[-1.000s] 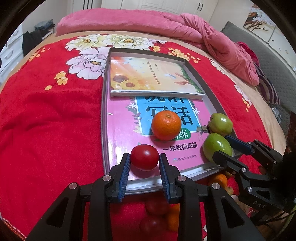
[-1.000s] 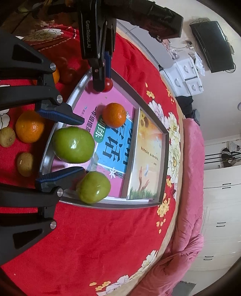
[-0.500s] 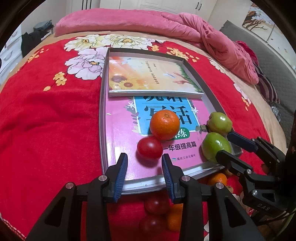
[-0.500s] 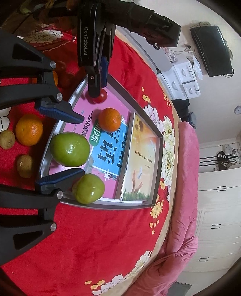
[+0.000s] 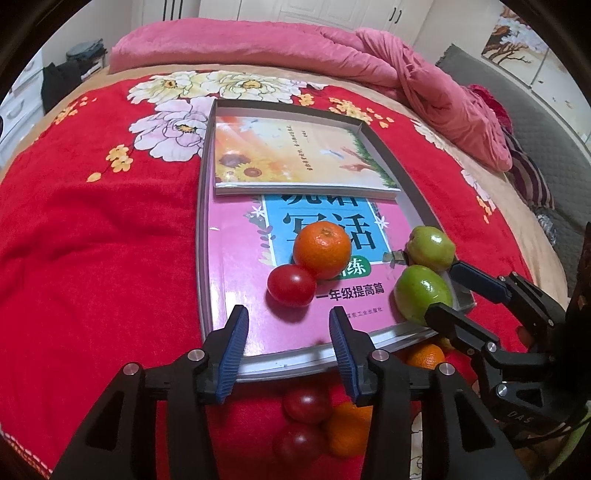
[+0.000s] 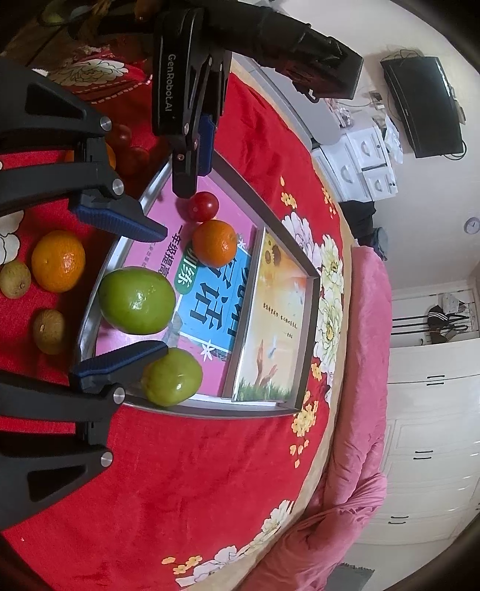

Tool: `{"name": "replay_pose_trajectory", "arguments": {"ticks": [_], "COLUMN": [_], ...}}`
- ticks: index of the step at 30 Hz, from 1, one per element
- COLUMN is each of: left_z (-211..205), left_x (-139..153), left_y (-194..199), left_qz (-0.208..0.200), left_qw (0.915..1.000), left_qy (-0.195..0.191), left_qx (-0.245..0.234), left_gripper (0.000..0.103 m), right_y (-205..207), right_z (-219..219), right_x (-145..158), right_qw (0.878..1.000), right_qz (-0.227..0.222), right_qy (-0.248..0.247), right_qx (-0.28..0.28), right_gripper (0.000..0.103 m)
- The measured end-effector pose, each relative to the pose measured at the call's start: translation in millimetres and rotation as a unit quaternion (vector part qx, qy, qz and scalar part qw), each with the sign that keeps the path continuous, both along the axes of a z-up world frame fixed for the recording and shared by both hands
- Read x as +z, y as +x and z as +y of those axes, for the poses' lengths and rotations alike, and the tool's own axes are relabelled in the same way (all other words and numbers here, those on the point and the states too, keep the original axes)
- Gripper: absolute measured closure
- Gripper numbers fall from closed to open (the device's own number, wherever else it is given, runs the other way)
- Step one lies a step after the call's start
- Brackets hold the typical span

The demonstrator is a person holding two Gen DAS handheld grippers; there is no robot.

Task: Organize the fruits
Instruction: 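Open the right tool releasing the lime while the left tool releases the tomato, then withdraw both open tools from the tray back toward the loose fruit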

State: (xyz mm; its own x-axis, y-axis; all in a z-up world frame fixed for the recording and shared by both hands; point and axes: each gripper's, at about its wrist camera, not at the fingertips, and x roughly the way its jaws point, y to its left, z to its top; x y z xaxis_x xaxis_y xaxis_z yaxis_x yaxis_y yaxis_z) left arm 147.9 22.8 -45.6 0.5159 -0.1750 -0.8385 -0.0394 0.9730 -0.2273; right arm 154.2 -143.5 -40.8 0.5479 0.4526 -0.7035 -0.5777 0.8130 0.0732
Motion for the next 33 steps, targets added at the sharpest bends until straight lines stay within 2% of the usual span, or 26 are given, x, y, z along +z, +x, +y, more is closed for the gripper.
{"name": "replay_pose_trajectory", "arguments": {"ticks": [3,5,10,16,33], "left_z": [1,2,9,13,6], "left_x": [3,6,13,19,31], "left_y": [-2,-3,-7,-10,-17], "left_qz": [-0.004,-0.007,-0.017,-0.028,-0.041], "left_qw": [1.0000,1.0000,0.9997,0.9992,0.9990], "left_qy": [-0.001,0.000,-0.011,-0.014,-0.010], "left_qx": [0.002,0.006,0.014,0.024,0.011], "left_gripper": [0.051,0.044,0.043,0.030,0.025], "right_y": [-1,-2,-6,-7,-8], "right_z": [0,0,-3,-5,-15], "right_x": [1,2,6,7,15], "right_qw": [1.000,1.000,1.000,1.000,0.999], "right_qz": [-0.005,-0.007,-0.017,-0.020,-0.031], "right_qy": [-0.001,0.000,0.001,0.000,0.016], "right_qx": [0.001,0.001,-0.002,-0.004,-0.026], "right_gripper": [0.047,0.044,0.041,0.039,0.024]}}
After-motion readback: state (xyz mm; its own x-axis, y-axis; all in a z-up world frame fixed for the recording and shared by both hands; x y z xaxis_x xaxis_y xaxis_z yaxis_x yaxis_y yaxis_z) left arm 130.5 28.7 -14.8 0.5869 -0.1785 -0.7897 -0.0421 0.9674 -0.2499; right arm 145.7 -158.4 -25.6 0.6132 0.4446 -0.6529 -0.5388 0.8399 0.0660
